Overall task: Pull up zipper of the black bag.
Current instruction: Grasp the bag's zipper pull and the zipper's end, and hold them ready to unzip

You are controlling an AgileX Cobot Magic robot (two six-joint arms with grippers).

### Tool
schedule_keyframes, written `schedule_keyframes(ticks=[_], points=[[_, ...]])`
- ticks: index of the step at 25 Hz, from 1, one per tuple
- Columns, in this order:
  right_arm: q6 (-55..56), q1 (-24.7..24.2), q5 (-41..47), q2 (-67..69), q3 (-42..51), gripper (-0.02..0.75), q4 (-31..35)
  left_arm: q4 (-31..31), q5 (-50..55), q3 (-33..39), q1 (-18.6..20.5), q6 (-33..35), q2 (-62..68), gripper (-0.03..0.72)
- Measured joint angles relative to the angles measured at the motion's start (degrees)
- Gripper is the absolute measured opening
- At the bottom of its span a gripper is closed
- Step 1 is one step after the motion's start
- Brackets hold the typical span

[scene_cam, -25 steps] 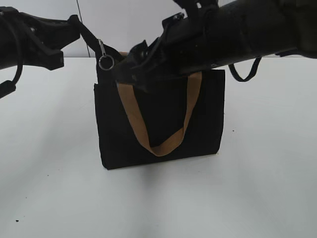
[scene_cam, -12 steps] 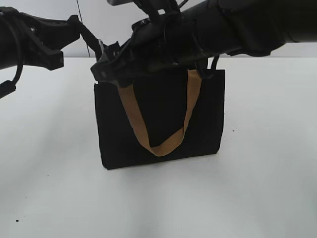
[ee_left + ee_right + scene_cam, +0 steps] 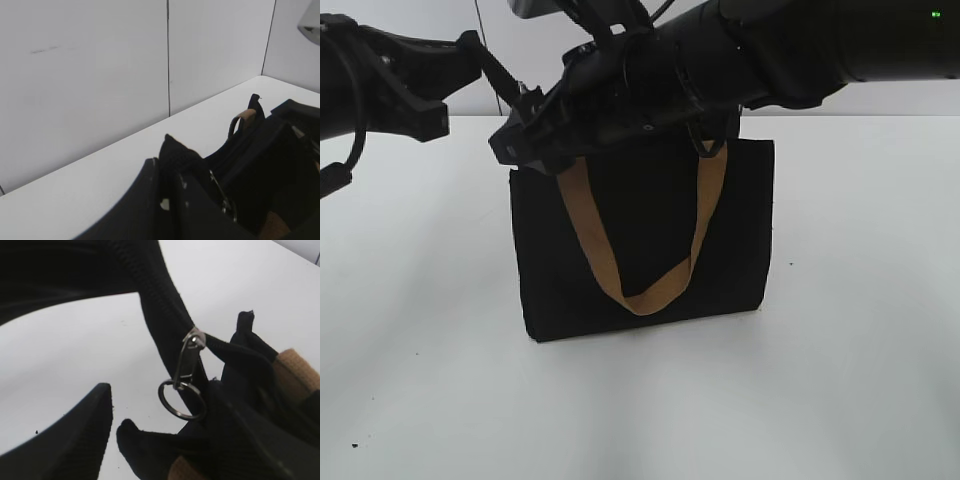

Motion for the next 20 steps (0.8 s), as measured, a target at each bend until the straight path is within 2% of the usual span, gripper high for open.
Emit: schedule_keyframes(ticks=[9,16,20], points=[[-1.4,-0.2,0.2,0.5,-0.2,0.442,0.1,0.0,0.0,0.0,0.0,0.0,0.0,0.036],[-1.6,-1.2,0.7,-2.7,-0.2,0.44,-2.2,0.0,0.0,0.0,0.0,0.0,0.0,0.036],[-1.6,-1.3,4.0,-3.5,-0.2,0.44,-3.1,0.0,0.0,0.0,0.0,0.0,0.0,0.036]])
